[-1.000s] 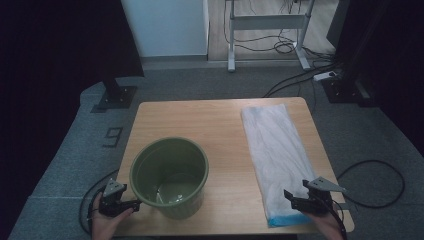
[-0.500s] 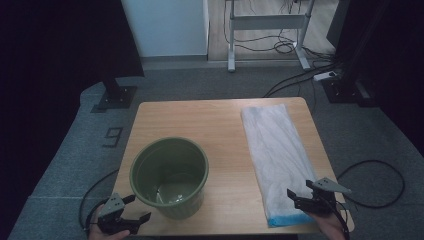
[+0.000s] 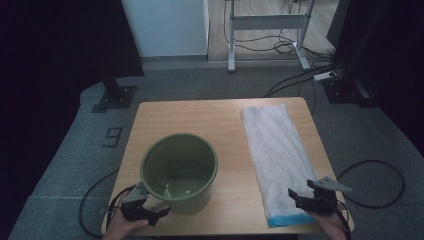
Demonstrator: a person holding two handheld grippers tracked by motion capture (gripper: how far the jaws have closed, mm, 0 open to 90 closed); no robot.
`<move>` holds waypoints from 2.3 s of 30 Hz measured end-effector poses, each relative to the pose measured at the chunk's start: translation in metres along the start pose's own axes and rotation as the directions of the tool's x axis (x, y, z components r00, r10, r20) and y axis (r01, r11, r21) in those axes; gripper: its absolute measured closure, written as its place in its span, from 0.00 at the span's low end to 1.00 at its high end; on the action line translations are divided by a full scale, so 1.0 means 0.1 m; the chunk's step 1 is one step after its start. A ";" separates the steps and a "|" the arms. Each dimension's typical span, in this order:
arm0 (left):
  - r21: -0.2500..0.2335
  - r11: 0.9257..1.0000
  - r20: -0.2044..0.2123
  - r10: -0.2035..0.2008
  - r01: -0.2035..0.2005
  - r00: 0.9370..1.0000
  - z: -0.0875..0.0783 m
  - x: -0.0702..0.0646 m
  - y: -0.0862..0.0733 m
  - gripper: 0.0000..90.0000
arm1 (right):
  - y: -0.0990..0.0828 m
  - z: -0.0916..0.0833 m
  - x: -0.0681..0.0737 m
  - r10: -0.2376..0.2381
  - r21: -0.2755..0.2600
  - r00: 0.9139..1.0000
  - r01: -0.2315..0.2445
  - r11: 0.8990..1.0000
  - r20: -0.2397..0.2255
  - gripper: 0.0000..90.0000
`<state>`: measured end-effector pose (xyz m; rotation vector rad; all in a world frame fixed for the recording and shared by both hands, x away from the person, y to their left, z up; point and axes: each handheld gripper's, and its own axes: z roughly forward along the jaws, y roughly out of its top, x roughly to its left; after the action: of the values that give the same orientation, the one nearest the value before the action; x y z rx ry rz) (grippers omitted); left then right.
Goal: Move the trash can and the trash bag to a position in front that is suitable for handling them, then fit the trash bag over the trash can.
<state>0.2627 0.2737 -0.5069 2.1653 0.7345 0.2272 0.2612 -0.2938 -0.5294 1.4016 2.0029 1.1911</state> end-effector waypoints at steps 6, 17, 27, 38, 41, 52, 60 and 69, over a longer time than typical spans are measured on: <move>-0.006 1.000 0.027 0.005 -0.005 1.000 0.17 0.04 0.15 0.09 | 0.02 0.03 -0.01 0.003 0.004 1.000 -0.003 1.000 -0.009 0.15; 0.026 0.998 0.038 0.049 -0.050 0.998 0.44 0.02 0.42 0.10 | 0.02 0.09 0.04 -0.025 0.025 1.000 0.026 0.999 -0.011 0.15; 0.020 0.997 0.025 0.069 -0.069 0.997 0.62 -0.11 0.60 0.14 | -0.02 -0.02 0.03 -0.020 0.008 1.000 0.020 1.000 -0.002 0.15; 0.016 0.999 -0.052 0.038 -0.037 0.998 0.41 -0.08 0.49 0.14 | 0.00 -0.01 0.02 -0.011 0.006 1.000 0.011 1.000 0.010 0.15; -0.010 1.000 -0.075 0.022 -0.023 0.997 0.21 -0.04 0.46 0.14 | 0.00 0.00 0.04 -0.023 0.009 1.000 0.023 1.000 0.011 0.15; -0.014 0.998 -0.148 -0.065 0.064 0.987 -0.13 0.11 0.17 0.13 | -0.03 0.00 0.10 -0.047 0.020 0.999 0.047 0.999 0.003 0.15; -0.004 0.996 -0.175 -0.088 0.088 0.981 -0.18 0.18 0.09 0.14 | -0.03 0.00 0.06 -0.043 0.019 0.999 0.042 0.999 0.009 0.15; 0.023 0.996 -0.185 -0.076 0.082 0.980 -0.13 0.17 0.07 0.14 | -0.01 0.02 0.04 -0.047 0.021 0.999 0.047 0.999 0.015 0.15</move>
<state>0.2740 0.2884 -0.4941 2.1580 0.9326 0.3810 0.2601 -0.2892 -0.5305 1.3618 2.0321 1.1388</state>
